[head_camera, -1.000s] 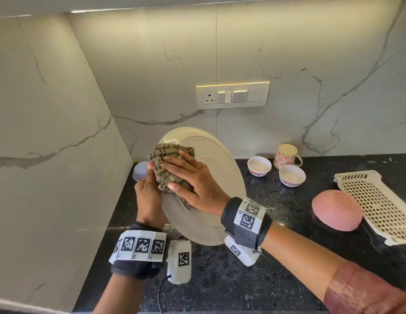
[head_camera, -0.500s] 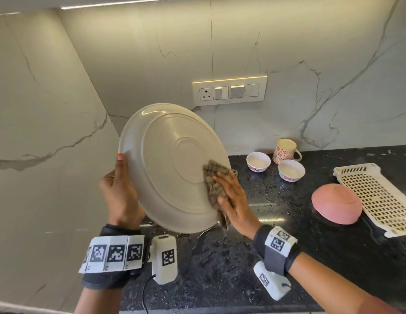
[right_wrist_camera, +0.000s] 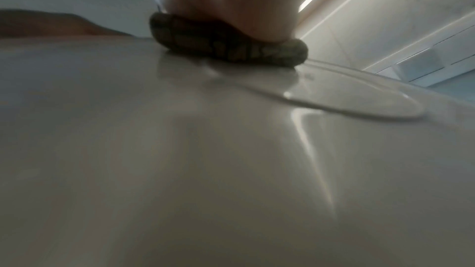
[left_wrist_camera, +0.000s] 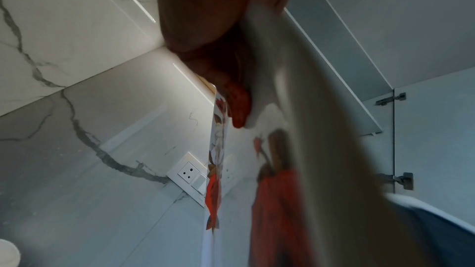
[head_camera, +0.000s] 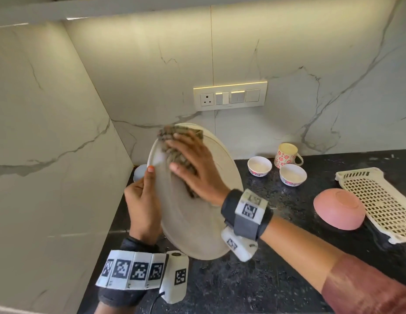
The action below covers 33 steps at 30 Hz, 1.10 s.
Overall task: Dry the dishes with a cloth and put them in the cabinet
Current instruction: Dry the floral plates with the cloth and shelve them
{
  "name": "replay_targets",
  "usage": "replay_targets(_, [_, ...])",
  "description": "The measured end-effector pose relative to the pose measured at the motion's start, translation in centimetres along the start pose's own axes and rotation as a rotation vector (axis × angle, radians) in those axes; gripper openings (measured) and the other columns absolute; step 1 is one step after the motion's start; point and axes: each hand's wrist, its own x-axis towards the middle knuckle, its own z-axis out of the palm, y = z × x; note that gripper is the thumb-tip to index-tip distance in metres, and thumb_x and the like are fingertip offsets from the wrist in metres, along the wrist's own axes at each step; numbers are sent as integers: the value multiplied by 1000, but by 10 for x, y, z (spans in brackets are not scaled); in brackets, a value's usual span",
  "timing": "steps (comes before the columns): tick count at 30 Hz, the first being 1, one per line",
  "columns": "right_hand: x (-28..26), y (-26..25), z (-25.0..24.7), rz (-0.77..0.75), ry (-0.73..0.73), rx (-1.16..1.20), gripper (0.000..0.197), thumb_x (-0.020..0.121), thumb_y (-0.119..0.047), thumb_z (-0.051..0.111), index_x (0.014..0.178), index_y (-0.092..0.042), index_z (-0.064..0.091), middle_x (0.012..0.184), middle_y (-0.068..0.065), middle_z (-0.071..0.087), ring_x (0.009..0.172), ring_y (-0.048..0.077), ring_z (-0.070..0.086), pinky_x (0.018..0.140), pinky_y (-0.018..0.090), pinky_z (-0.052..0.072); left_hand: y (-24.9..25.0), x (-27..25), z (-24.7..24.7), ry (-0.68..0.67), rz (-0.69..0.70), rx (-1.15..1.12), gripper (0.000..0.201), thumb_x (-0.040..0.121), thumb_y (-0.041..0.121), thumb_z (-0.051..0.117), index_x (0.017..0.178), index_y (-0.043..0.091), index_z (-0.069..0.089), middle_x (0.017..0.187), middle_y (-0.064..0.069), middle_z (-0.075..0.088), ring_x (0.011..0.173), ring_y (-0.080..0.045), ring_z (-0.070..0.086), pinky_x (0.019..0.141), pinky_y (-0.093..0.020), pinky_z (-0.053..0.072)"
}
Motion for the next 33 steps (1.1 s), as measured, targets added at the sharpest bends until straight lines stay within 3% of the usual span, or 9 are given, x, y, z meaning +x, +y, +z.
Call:
replay_targets(6, [-93,19,9,-79,-61,14,55,89,-55,42,137,-29,36,149,-5,30,145,21,11,114,54,13,1,1,-12,0,24,8,53,97,22,46,47,16,29,35,11,28,37,-1,21,37,-16,19])
replay_targets(12, [-88,62,7,440,153,289,50,83,-56,44,132,-48,34,141,-24,31,138,1,23,116,46,20,-2,-18,-7,-147,97,89,57,86,48,51,36,28,34,35,14,27,40,-3,19,41,-16,19])
replay_targets(15, [-68,70,11,597,362,363,40,86,-48,51,124,-40,43,132,-6,48,126,12,43,110,34,32,-7,-27,1,-201,128,116,57,87,48,51,38,27,34,37,12,28,41,-4,20,42,-18,20])
replay_targets(19, [-71,86,5,755,505,360,31,91,-24,58,118,-9,56,110,8,62,98,18,57,84,23,44,-27,-32,2,-220,129,202,57,84,51,46,45,14,26,44,-6,27,45,-16,21,46,-29,19])
replay_targets(22, [-95,111,-12,870,534,254,27,93,-19,56,113,-2,59,100,11,64,87,17,55,70,22,45,-36,-39,0,-214,137,265,56,86,46,45,46,13,24,40,4,28,41,-7,19,41,-20,17])
replay_targets(25, [-138,139,-27,897,337,-8,22,93,-21,54,108,-6,58,98,8,63,84,21,56,61,19,40,-47,-41,-2,-169,116,299,52,89,35,45,47,17,22,38,5,31,38,-6,19,41,-14,13])
replay_targets(29, [-197,171,-32,995,-309,-177,40,91,-17,56,130,-23,48,130,7,54,117,27,53,96,37,45,-59,-39,0,-121,54,306,54,88,38,45,46,12,24,39,3,29,41,-9,19,44,-23,18])
replay_targets(31, [-211,171,-32,979,-442,-31,68,83,-3,60,136,-40,37,146,6,37,134,27,37,105,34,37,-63,-35,4,-91,25,272,57,91,36,47,46,7,27,41,3,29,43,-13,23,47,-27,21])
replay_targets(33, [-212,163,-37,851,-533,15,93,74,-2,70,143,-39,21,155,-2,17,142,17,18,114,35,23,-66,-28,8,-38,-27,225,61,95,29,48,48,-4,30,46,-9,34,47,-22,27,49,-32,25])
